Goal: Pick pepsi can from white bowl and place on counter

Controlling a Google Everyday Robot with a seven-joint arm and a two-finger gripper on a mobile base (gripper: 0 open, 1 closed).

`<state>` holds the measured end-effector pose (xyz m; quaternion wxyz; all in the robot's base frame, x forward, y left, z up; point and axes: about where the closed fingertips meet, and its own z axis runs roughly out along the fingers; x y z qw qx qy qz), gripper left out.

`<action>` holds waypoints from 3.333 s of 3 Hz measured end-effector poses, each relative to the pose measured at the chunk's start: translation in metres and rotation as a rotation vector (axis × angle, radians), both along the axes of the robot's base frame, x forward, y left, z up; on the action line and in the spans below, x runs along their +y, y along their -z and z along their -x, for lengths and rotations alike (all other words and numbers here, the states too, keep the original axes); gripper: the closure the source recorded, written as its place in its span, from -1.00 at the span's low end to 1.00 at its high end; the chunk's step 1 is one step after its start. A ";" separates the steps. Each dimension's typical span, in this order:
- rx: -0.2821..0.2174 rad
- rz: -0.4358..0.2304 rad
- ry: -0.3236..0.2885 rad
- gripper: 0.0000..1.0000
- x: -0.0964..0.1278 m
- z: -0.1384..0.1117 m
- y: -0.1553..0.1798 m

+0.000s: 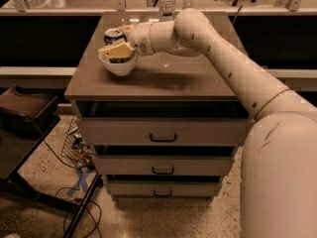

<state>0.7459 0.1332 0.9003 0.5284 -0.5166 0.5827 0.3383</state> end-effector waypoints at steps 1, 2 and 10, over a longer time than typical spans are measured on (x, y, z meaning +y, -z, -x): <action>0.007 -0.030 -0.018 0.28 0.007 0.000 0.004; 0.005 -0.048 -0.037 0.74 0.009 -0.001 0.001; -0.009 0.038 0.489 1.00 -0.244 -0.012 -0.031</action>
Offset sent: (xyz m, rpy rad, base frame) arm 0.0064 0.0044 0.0087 0.0715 -0.0051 0.0529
